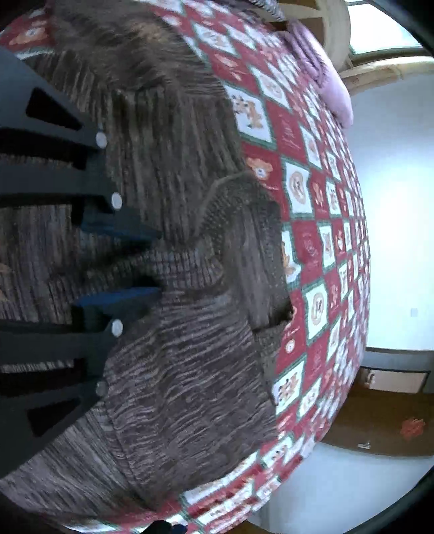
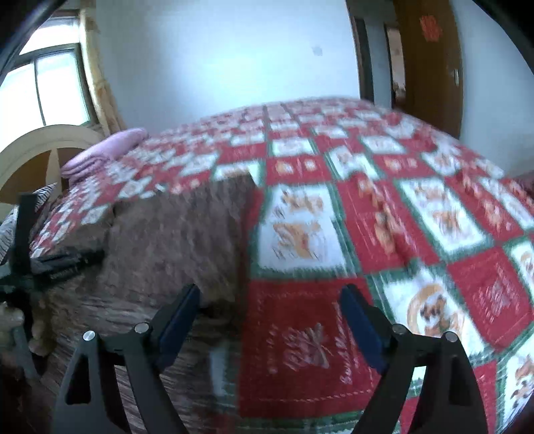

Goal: Fold small clothes

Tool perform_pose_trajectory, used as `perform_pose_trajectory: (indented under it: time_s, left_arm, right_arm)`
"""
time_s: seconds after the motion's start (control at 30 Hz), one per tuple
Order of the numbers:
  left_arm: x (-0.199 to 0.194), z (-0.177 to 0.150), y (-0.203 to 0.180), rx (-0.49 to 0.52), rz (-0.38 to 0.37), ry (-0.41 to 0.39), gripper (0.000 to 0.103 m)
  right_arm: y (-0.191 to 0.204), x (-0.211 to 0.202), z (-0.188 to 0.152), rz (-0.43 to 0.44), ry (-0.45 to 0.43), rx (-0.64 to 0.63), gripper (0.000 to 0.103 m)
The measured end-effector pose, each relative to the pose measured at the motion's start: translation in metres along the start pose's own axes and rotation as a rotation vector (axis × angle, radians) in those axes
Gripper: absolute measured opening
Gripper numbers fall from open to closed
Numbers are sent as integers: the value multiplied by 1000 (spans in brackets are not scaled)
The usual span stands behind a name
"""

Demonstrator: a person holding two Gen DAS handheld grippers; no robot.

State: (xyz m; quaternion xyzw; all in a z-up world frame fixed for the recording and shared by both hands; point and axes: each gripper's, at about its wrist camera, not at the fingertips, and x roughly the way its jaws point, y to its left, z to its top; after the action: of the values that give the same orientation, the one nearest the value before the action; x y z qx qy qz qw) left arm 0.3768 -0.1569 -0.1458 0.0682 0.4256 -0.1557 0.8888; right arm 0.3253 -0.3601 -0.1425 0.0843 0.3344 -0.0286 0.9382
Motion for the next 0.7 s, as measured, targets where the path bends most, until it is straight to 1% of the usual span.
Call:
perform_pose_trajectory:
  time_s: [0.07, 0.13, 0.2, 0.27, 0.3, 0.33, 0.37, 0.4, 0.43, 0.53, 0.6, 0.67, 0.7]
  left_arm:
    - [0, -1, 6, -33, -5, 3, 49]
    - [-2, -2, 13, -71, -11, 5, 53]
    - [-6, -5, 19, -99, -20, -4, 56]
    - [-8, -9, 27, -128, -23, -6, 67]
    - [-8, -11, 32, -148, -38, -5, 68]
    - [-7, -13, 38, -180, -61, -5, 68]
    - [-6, -13, 40, -194, -67, -6, 68]
    - [-6, -13, 41, -204, -70, -6, 69]
    - [-4, -13, 40, -200, -70, -4, 72]
    - [-4, -14, 31, -159, -49, -5, 77]
    - [-3, -13, 28, -144, -44, -3, 80]
    - [-2, -13, 29, -142, -52, 0, 83]
    - [-2, -14, 29, -142, -56, 0, 83]
  right_arm:
    - [17, 3, 10, 38, 3, -35, 86]
    - [36, 13, 19, 93, 14, -71, 86]
    - [48, 28, 24, 153, 61, -73, 86]
    - [55, 47, 29, 212, 133, -59, 86]
    - [57, 57, 30, 232, 170, -54, 86]
    - [58, 64, 29, 225, 187, -57, 86]
    - [57, 72, 25, 193, 210, -75, 86]
    - [57, 78, 20, 165, 225, -95, 86]
    - [56, 77, 17, 155, 224, -107, 86]
    - [43, 59, 17, 176, 204, -68, 86]
    - [28, 41, 20, 152, 164, -34, 86]
    - [23, 24, 24, 129, 121, -35, 86]
    - [26, 18, 26, 131, 108, -47, 86]
